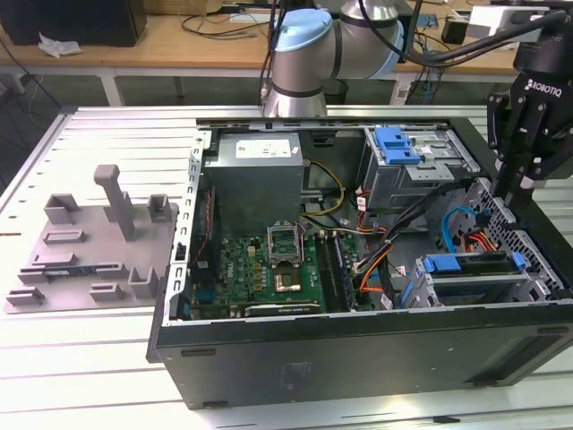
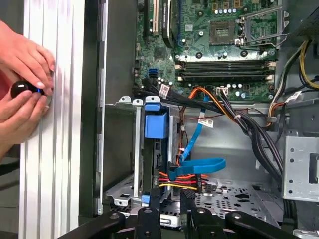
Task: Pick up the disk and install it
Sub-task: 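Insert the second disk wire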
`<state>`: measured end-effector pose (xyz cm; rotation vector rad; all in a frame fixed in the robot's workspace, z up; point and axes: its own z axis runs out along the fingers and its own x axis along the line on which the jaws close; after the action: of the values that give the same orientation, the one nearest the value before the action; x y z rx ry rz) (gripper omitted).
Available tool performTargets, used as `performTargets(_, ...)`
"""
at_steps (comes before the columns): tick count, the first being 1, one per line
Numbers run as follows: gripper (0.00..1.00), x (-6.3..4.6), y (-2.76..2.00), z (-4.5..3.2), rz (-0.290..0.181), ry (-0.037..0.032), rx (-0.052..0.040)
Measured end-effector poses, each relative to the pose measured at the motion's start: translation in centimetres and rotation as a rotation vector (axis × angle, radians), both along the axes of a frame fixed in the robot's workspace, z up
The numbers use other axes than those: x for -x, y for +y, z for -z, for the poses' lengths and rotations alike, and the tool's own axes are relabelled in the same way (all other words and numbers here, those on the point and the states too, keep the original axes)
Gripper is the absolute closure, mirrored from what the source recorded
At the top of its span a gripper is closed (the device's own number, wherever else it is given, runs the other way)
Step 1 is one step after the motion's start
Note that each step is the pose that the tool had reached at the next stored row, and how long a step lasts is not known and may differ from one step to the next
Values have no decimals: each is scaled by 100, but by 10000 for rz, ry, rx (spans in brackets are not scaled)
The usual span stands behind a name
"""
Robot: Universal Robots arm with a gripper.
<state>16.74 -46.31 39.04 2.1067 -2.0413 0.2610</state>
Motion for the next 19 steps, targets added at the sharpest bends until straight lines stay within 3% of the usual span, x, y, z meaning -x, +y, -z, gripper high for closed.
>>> performTargets(2,70,-3,1,3,9,9,29)
performTargets(3,70,-9,1,3,13,56,36)
performTargets(4,70,-17,1,4,21,151,41)
performTargets(5,70,-32,0,5,36,375,48)
performTargets(8,70,-57,1,11,60,758,59)
performTargets(11,70,-56,5,47,104,810,121)
performTargets(19,70,-56,9,123,759,815,198)
